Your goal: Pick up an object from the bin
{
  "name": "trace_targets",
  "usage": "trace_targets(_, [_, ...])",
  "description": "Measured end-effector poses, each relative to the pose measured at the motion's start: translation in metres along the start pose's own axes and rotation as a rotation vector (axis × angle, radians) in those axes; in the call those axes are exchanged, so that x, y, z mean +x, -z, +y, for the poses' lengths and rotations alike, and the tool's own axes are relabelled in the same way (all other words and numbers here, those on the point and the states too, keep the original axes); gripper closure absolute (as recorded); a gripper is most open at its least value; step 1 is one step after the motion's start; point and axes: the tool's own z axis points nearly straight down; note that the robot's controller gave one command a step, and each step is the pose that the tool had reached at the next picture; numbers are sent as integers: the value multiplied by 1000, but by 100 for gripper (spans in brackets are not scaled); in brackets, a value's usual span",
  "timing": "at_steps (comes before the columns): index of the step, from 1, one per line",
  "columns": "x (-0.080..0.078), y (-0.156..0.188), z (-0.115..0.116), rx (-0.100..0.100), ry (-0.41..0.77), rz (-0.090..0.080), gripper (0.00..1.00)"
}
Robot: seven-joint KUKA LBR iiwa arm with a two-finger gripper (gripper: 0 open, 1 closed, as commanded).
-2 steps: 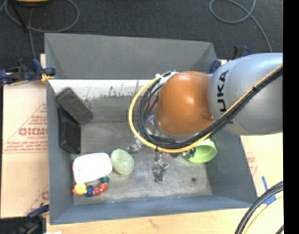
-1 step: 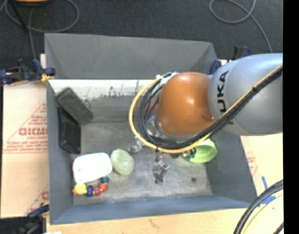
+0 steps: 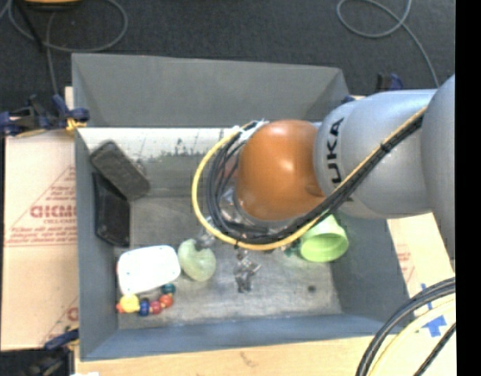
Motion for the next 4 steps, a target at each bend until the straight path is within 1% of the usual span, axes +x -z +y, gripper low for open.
trace_targets(1, [-26, -36, 3, -6, 22, 3, 0])
trace_targets(2, [-6, -46, 38, 10, -11, -33, 100])
trace_targets(3, [-6, -46, 38, 10, -11, -33, 100])
trace_targets(4, [12, 113, 33, -3, -67, 2, 100])
